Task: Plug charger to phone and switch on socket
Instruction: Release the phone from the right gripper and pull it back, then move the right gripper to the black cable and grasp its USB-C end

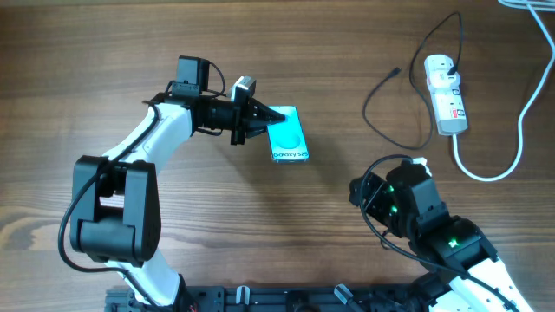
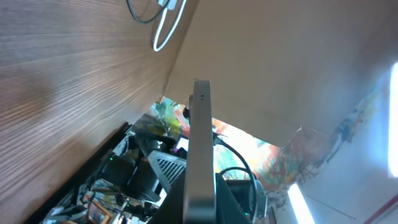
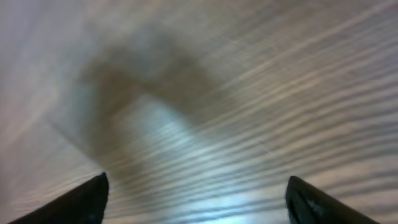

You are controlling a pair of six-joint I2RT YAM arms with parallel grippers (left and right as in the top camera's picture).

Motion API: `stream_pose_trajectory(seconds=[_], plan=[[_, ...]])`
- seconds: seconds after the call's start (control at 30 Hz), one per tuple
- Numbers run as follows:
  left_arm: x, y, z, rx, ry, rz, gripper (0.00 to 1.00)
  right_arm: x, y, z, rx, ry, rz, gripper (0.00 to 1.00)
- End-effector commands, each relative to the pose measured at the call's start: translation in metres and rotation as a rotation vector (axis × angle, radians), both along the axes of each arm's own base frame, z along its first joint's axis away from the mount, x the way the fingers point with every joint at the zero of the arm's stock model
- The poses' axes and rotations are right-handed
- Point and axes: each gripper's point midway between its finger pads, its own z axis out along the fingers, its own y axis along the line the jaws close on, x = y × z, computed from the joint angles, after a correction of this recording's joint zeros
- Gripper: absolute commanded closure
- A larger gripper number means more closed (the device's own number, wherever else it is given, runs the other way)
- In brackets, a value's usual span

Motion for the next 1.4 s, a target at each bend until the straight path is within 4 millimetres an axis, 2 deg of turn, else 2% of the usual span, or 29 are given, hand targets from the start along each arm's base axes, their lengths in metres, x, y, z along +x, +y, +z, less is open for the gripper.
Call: stream_pose_trajectory(seconds=[0.0, 0.1, 0.33, 0.47, 0.73, 1.07, 1.27, 1.37], plan=[[-0.004, 0.000, 0.013, -0.061, -0.013, -0.028, 0.96, 0.002, -0.004, 0.000, -0.024, 0.007, -0.012, 0.04], [-0.004, 0.000, 0.013, -0.062, -0.013, -0.028, 0.96, 0.002, -0.004, -0.004, -0.017, 0.030, -0.039, 0.01], [-0.005, 0.000, 0.013, -0.060, 0.003, -0.028, 0.96, 0.001, -0.004, -0.017, -0.039, 0.093, -0.057, 0.01], [-0.008, 0.000, 0.019, -0.097, 0.008, -0.046, 0.96, 0.000, -0.005, -0.027, -0.060, 0.135, -0.058, 0.01], [-0.011, 0.001, 0.023, -0.120, 0.024, -0.057, 0.96, 0.001, -0.004, -0.041, -0.043, 0.206, -0.149, 0.01], [-0.011, 0.001, 0.023, -0.121, 0.026, -0.057, 0.96, 0.005, -0.002, -0.044, -0.042, 0.206, -0.149, 0.01], [-0.011, 0.001, 0.023, -0.121, 0.026, -0.057, 0.96, 0.018, 0.004, -0.037, -0.013, 0.147, -0.149, 0.01], [-0.011, 0.001, 0.023, -0.121, 0.025, -0.057, 0.96, 0.028, 0.003, -0.032, -0.017, 0.099, -0.160, 0.22]])
